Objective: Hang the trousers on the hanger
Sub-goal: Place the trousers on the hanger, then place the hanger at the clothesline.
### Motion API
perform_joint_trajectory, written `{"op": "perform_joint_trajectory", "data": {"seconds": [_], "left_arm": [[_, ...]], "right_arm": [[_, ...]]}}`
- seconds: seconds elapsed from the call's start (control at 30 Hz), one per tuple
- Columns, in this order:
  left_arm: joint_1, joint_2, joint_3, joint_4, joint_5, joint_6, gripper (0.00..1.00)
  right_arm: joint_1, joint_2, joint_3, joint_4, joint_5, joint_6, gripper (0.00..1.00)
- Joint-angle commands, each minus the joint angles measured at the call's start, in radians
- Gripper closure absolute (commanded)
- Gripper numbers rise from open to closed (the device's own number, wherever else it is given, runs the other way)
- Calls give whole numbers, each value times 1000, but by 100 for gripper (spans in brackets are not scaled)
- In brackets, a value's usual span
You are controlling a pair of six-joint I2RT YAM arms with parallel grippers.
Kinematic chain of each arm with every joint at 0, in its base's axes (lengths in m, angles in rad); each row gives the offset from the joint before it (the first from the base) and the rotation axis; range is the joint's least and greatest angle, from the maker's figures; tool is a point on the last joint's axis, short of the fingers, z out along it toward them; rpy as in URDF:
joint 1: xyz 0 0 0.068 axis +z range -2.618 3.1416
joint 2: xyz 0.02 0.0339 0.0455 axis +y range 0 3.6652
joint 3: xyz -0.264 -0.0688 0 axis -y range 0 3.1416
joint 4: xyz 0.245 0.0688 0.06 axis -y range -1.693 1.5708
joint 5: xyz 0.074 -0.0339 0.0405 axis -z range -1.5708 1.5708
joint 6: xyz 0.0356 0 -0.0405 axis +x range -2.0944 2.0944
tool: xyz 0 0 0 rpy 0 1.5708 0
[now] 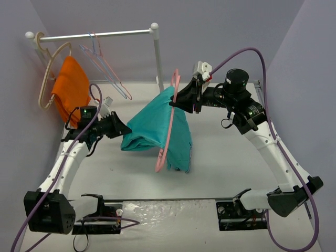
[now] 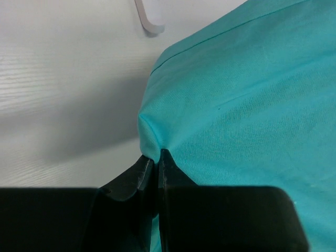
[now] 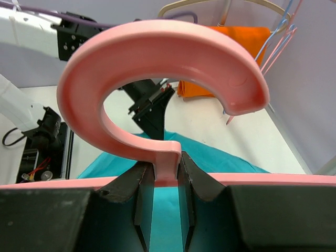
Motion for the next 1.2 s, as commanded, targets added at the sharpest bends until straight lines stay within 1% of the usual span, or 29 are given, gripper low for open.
{"op": "perform_joint_trajectory", "data": {"seconds": [0.0, 0.07, 0.17, 0.33, 0.4, 0.47, 0.53, 0.63, 0.73, 0.83, 0.87, 0.93, 1.0, 1.1, 1.17], "left_arm": [[-133, -12, -64, 225, -129, -73, 100], [-229, -5, -96, 299, -190, -100, 99], [-340, 10, -145, 428, -270, -148, 93], [-452, 21, -267, 615, -386, -196, 70], [-485, 26, -329, 678, -421, -210, 64], [-517, 16, -365, 734, -446, -225, 53], [-534, -17, -401, 749, -463, -227, 42], [-534, -105, -390, 662, -494, -197, 31], [-534, -233, -313, 423, -553, -135, 25], [-532, -379, -188, 185, -646, -34, 21], [-530, -406, -145, 123, -682, -6, 19], [-527, -431, -57, 20, -744, 46, 17], [-523, -427, 69, -138, -770, 115, 15], [-523, -383, 275, -246, -744, 194, 14], [-524, -321, 369, -307, -681, 222, 14]], "right_arm": [[-11, -29, 110, 170, -20, 24, 100], [-12, -28, 115, 170, -11, 27, 100], [-10, -26, 120, 170, 3, 34, 100], [-11, -32, 125, 167, 41, 38, 100], [-13, -30, 129, 164, 54, 42, 100], [-14, -26, 129, 153, 68, 38, 100], [-16, -22, 129, 137, 80, 29, 100], [-18, -17, 129, 111, 104, 13, 100], [-19, -11, 125, 83, 123, -3, 100], [-19, -5, 116, 64, 143, -9, 100], [-20, -3, 115, 58, 149, -10, 100], [-21, 2, 114, 50, 156, -12, 100], [-21, 10, 117, 35, 169, -16, 100], [-21, 20, 117, 4, 193, -17, 100], [-20, 26, 112, -1, 217, -15, 100]]}}
